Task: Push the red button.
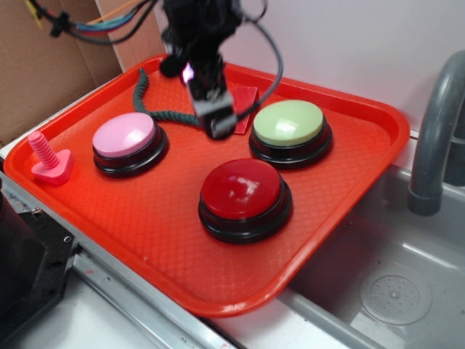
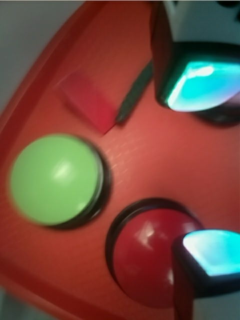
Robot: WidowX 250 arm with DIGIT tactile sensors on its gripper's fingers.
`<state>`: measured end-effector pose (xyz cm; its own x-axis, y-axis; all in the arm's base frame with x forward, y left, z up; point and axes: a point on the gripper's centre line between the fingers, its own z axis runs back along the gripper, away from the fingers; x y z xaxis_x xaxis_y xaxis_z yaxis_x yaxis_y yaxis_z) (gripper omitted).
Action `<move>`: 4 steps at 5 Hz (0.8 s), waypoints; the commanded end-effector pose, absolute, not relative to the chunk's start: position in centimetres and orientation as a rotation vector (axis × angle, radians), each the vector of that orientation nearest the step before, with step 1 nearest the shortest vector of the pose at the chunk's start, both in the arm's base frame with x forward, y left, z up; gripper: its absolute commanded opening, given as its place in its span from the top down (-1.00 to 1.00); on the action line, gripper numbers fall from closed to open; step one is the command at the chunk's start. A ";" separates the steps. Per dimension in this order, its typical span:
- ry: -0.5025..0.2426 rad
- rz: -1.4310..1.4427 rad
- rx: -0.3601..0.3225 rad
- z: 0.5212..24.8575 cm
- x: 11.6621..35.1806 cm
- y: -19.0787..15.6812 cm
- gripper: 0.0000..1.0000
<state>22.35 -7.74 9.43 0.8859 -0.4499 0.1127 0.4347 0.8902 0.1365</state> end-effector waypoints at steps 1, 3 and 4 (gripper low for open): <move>-0.227 -0.436 0.087 10.8 23.0 -8.4 -1.00; -0.238 -0.461 -0.003 10.7 23.1 -10.5 -1.00; -0.213 -0.511 -0.079 11.0 23.7 -11.7 -1.00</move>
<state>22.91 -10.98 9.46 0.8506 -0.4959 0.1748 0.5068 0.8618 -0.0216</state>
